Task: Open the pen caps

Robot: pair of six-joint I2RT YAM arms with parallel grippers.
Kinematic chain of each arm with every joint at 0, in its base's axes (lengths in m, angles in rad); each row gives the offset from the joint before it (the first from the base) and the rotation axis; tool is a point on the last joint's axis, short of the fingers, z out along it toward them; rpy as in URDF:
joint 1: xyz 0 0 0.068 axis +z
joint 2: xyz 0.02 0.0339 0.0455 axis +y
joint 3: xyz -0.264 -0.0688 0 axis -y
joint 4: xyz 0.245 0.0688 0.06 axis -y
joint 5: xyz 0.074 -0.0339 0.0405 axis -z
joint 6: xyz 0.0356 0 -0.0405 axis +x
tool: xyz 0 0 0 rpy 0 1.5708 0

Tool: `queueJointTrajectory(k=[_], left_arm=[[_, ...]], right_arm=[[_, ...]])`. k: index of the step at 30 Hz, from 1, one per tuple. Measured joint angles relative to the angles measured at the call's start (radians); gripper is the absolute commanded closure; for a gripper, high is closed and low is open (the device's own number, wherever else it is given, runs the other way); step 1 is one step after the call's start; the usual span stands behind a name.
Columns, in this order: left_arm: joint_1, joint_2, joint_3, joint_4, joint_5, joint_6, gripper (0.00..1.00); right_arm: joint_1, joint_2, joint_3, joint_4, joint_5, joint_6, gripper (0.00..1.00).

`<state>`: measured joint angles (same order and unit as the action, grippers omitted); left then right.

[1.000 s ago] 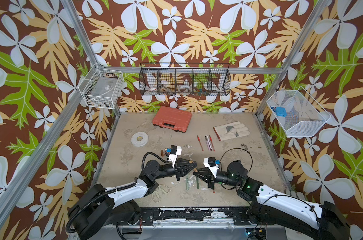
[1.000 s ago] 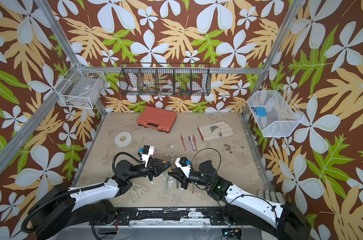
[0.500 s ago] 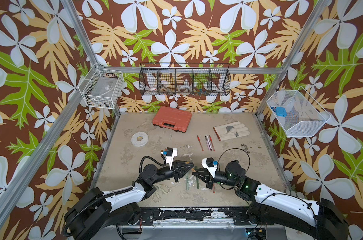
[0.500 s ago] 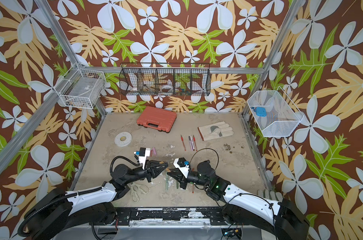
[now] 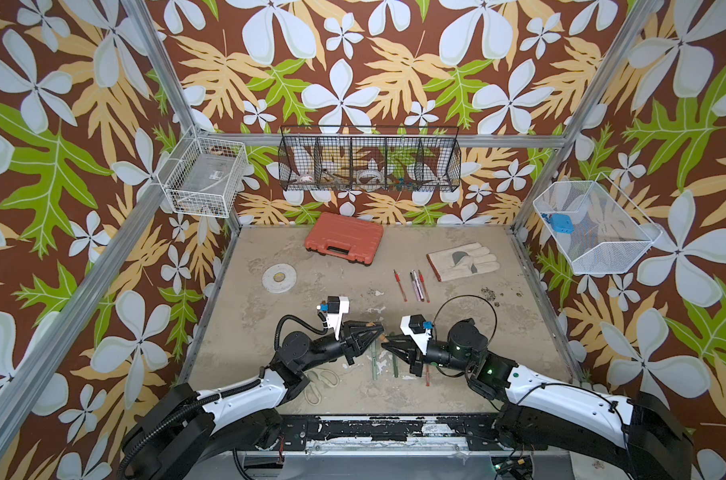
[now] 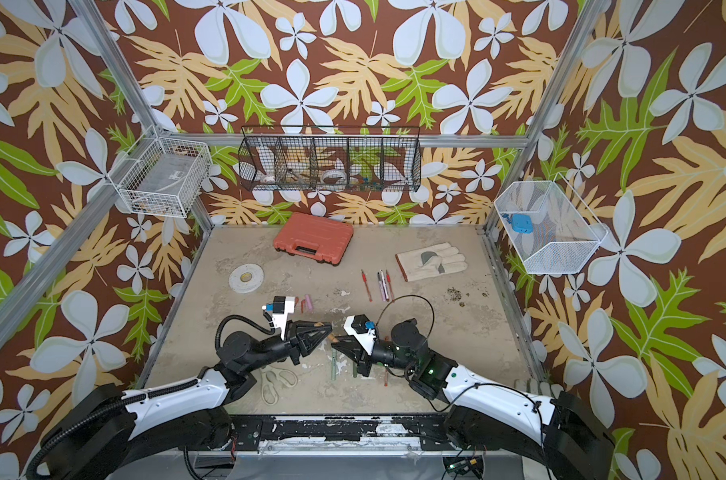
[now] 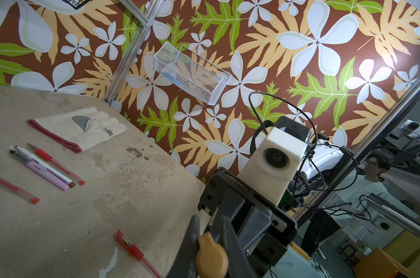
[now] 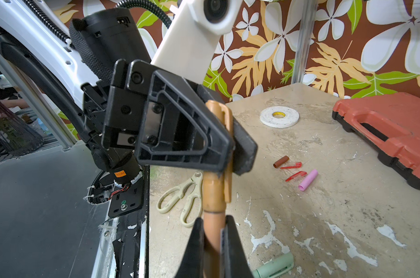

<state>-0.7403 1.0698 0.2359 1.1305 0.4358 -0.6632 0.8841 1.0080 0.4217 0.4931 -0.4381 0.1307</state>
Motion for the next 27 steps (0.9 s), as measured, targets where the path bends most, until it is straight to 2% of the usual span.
queueJointTrajectory(k=[14, 27], left_arm=[[0.021, -0.017, 0.019, -0.113, -0.043, -0.005, 1.0], [0.064, -0.017, 0.016, -0.123, -0.008, -0.043, 1.0]], right_arm=[[0.012, 0.102, 0.045, -0.002, 0.028, -0.004, 1.0], [0.019, 0.129, 0.059, -0.003, 0.048, -0.003, 1.0]])
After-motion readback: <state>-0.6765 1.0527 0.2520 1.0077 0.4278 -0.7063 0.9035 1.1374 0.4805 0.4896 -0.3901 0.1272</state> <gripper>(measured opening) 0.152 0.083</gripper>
